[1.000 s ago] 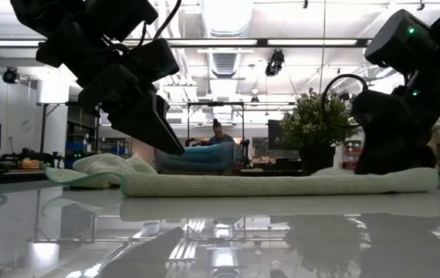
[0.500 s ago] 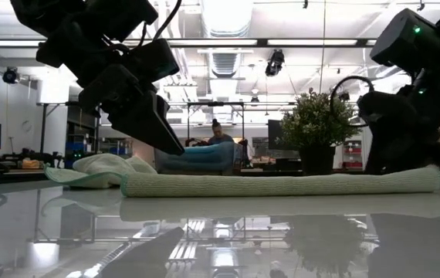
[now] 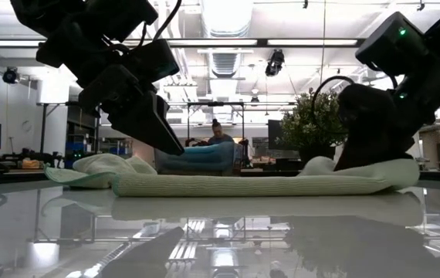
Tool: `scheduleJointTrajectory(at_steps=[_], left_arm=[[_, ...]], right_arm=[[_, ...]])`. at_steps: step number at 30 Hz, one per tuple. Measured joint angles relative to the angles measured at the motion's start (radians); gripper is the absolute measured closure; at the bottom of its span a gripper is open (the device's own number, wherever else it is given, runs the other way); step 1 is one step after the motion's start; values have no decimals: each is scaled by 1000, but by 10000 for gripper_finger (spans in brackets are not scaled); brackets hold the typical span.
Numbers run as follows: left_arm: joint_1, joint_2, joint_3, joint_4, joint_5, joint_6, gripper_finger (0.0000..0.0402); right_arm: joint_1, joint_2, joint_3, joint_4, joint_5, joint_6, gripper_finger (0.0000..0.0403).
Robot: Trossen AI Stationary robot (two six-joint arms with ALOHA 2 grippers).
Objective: Fold microfiber towels
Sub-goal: Fold the bottom green microfiber towel
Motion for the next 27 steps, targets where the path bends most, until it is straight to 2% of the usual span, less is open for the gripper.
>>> scheduleJointTrajectory(at_steps=[8, 12, 17, 23, 27], left_arm=[[0, 0, 0, 2, -49, 1, 278], [0, 0, 0, 5, -72, 3, 278], [0, 0, 0, -55, -72, 20, 278], [0, -2, 1, -70, -77, 40, 278], [0, -21, 4, -70, -132, 73, 278]], right_arm=[[3, -20, -4, -17, -13, -55, 380], [7, -41, -3, -62, -15, -49, 387], [7, -125, 6, -230, -14, -29, 390], [7, -249, 95, -535, 45, -31, 390], [7, -267, 215, -811, 106, -30, 391]])
